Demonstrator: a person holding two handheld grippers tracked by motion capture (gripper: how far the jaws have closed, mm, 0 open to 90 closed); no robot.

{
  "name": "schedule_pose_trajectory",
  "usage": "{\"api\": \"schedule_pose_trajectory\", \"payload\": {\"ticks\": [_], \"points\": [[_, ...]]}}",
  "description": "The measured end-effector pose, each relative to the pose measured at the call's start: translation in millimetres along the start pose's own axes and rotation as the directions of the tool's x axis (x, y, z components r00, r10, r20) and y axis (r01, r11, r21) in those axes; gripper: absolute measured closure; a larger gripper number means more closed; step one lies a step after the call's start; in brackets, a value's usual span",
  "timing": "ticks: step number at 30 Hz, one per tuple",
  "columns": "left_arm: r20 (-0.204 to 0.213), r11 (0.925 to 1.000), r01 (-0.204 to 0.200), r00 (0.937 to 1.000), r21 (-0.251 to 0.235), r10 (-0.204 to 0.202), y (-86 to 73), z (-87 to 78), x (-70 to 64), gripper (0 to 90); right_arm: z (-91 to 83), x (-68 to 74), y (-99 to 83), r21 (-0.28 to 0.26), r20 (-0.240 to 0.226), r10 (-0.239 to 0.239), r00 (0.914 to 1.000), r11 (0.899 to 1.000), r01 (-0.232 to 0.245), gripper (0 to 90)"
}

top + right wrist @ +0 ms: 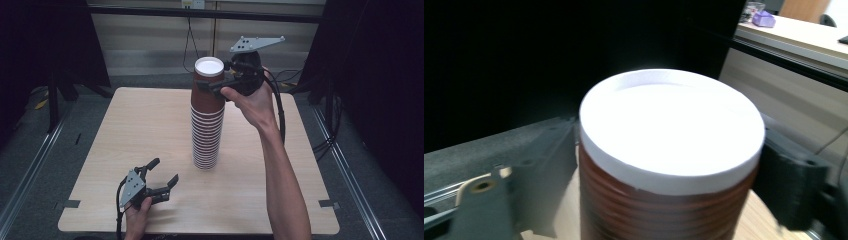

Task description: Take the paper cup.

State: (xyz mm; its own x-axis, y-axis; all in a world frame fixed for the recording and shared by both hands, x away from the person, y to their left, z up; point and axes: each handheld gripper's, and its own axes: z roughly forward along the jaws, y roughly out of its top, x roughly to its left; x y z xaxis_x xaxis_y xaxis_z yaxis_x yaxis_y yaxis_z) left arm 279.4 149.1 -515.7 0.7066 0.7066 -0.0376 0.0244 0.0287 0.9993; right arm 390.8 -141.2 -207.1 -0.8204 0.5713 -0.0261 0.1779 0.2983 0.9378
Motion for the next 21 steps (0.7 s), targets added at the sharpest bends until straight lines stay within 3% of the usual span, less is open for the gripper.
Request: {"api": "schedule_pose_trajectory", "payload": {"ticks": [11,21], "points": [[0.0,1.0,0.0,1.0,0.0,0.0,0.0,0.0,0.0,15.5,-2.8,-0.8,0.6,-0.025,0.008,-0.001,1.0,1.0,0.001,22.2],[0.0,1.0,0.0,1.0,0.0,0.0,0.0,0.0,0.0,15.5,-10.6,0.8,3.6,-0.112,0.024,0.0,0.9997,0.994,0.003,22.7]]}}
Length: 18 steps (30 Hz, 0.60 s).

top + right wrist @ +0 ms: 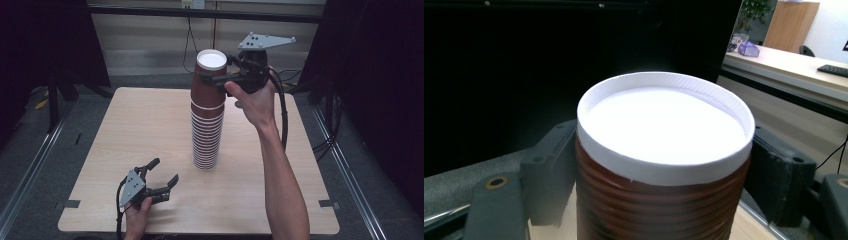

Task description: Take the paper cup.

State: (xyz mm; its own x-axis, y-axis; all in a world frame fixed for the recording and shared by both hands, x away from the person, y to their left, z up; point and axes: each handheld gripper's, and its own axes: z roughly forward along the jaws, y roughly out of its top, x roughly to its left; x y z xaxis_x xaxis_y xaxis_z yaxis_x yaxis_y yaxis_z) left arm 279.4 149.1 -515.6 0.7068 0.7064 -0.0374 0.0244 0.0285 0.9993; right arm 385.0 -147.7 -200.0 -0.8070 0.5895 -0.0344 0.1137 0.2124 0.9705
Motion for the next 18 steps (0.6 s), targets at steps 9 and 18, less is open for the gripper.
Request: {"api": "schedule_pose_trajectory", "payload": {"ticks": [9,18], "points": [[0.0,1.0,0.0,1.0,0.0,0.0,0.0,0.0,0.0,15.5,-4.0,-1.7,1.1,-0.046,-0.005,0.015,0.9999,0.999,-0.015,22.9],[0.0,1.0,0.0,1.0,0.0,0.0,0.0,0.0,0.0,15.5,-9.9,-1.8,3.7,-0.108,-0.003,0.026,0.9997,0.994,-0.026,23.0]]}}
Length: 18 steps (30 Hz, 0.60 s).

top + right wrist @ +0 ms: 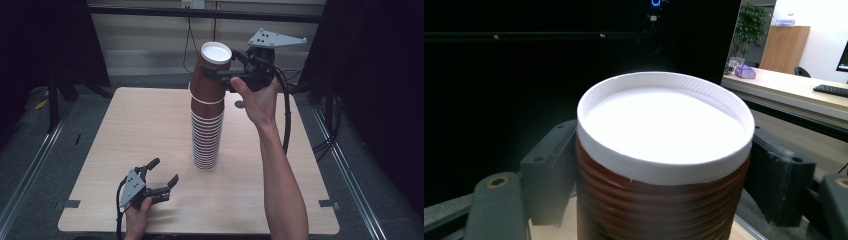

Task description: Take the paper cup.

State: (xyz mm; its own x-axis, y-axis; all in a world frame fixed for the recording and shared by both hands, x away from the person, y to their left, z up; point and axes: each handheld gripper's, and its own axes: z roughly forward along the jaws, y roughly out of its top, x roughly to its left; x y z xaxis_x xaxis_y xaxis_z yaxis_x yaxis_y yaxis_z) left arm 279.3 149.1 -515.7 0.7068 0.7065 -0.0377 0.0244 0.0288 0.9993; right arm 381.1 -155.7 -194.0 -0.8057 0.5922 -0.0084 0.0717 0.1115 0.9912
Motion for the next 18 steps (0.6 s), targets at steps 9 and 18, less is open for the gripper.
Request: {"api": "schedule_pose_trajectory", "payload": {"ticks": [9,18], "points": [[0.0,1.0,0.0,1.0,0.0,0.0,0.0,0.0,0.0,15.5,-5.9,-0.6,3.7,-0.04,-0.004,0.007,1.0,0.999,-0.007,23.1],[0.0,1.0,0.0,1.0,0.0,0.0,0.0,0.0,0.0,15.5,-14.0,-1.1,5.0,-0.112,-0.003,0.021,0.9998,0.993,-0.021,23.2]]}}
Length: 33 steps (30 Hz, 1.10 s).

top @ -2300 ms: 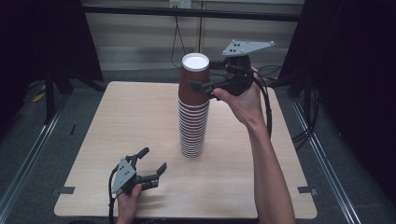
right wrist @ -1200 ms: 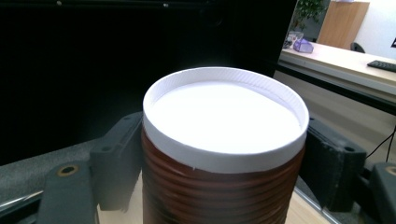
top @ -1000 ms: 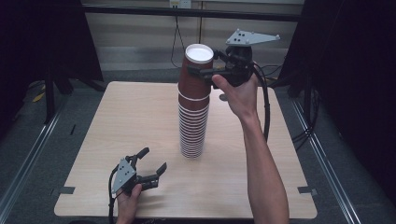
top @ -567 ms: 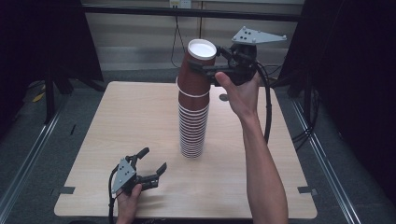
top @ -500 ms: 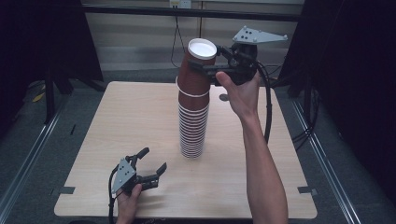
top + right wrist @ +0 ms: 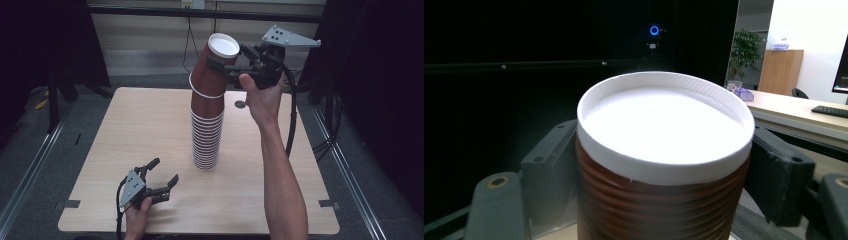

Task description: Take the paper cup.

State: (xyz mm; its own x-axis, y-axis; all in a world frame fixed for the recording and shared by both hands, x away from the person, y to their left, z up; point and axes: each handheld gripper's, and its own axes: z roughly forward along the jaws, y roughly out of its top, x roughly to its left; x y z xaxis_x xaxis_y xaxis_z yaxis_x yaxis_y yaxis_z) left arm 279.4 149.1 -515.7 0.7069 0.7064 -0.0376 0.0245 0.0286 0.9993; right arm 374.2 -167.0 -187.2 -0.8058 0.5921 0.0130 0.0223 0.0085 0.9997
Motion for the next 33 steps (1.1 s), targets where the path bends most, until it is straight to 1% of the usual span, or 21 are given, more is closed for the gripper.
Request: {"api": "schedule_pose_trajectory", "payload": {"ticks": [5,6,7,10,15,17,18,20,27,33], "points": [[-0.002,1.0,-0.002,1.0,0.0,0.002,0.0,-0.1,0.2,15.5,-2.6,-0.3,0.4,-0.019,0.004,0.004,1.0,1.0,-0.003,23.2],[-0.003,1.0,-0.002,1.0,0.0,0.002,0.0,0.0,0.2,15.5,-4.3,-1.1,0.8,-0.037,0.001,0.006,1.0,0.999,-0.006,23.2],[-0.003,1.0,-0.002,1.0,0.0,0.002,0.0,0.0,0.2,15.5,-4.3,-1.1,0.8,-0.037,0.001,0.006,1.0,0.999,-0.006,23.2],[-0.001,1.0,-0.002,1.0,0.0,0.002,0.1,0.0,0.3,15.5,-8.0,-2.0,1.8,-0.064,0.0,0.016,0.9999,0.998,-0.016,23.2],[0.002,1.0,0.0,1.0,0.0,0.0,0.0,0.0,0.1,15.5,-11.8,-2.7,1.4,-0.077,0.002,0.013,0.9999,0.997,-0.013,23.2],[-0.001,1.0,-0.001,1.0,0.0,0.001,0.1,0.0,0.2,15.5,-15.6,-3.8,1.1,-0.1,0.0,0.022,0.9998,0.995,-0.022,23.2],[0.001,1.0,0.0,1.0,0.0,0.0,0.0,0.0,0.0,15.5,-16.7,-3.8,1.3,-0.102,0.006,0.019,0.9998,0.995,-0.018,23.2],[0.002,1.0,0.0,1.0,0.0,0.0,0.0,0.0,0.1,15.5,-20.6,-4.1,1.1,-0.117,0.0,0.023,0.9997,0.993,-0.023,23.2],[-0.001,1.0,-0.002,1.0,0.0,0.002,0.0,0.0,0.2,15.5,-27.0,-5.3,2.0,-0.132,0.002,0.026,0.9997,0.991,-0.026,23.2],[0.0,1.0,-0.001,1.0,-0.001,0.001,0.0,0.0,0.2,15.5,-38.3,-9.1,1.4,-0.14,0.015,0.034,0.9993,0.99,-0.032,23.2]]}}
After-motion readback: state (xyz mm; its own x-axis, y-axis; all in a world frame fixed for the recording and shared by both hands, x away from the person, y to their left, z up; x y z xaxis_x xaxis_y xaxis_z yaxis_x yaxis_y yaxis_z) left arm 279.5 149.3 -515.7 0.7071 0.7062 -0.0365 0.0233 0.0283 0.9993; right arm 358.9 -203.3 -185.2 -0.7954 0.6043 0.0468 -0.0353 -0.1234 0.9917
